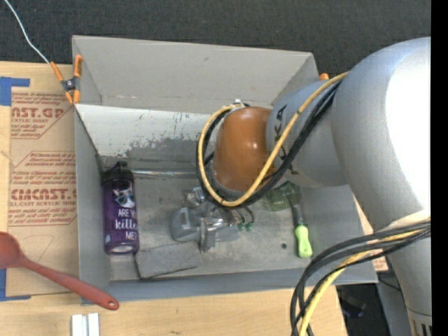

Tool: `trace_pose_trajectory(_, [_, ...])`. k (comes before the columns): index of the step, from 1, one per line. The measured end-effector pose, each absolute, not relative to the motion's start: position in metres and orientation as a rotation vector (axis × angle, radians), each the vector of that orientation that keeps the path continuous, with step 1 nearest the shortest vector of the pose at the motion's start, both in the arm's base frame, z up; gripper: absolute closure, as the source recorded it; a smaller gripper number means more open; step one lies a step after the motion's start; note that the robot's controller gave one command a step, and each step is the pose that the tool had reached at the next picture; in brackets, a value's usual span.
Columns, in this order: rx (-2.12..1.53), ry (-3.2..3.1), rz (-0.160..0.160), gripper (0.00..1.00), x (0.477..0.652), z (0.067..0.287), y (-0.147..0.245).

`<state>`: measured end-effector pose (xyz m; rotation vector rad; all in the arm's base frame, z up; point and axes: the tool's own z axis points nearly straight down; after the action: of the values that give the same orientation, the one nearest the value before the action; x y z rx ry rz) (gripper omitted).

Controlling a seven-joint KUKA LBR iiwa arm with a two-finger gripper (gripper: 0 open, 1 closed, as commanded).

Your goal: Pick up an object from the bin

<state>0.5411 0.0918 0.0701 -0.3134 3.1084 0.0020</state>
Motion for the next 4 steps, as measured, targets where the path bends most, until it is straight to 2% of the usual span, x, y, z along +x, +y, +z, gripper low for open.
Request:
trace_pose_trajectory(1, [-0.335,3.117,-0.001,1.0,0.533,0.146,0.092])
trace_pose_trajectory(2, [-0.31,3.114,0.002,1.0,0.525,0.152,0.083])
trace_pose_trajectory(3, [-0.303,3.116,0.003,1.0,0.522,0.14,0.08])
trace_pose_trajectory(4, [-0.296,3.122,0.002,1.0,0.512,0.212,0.075])
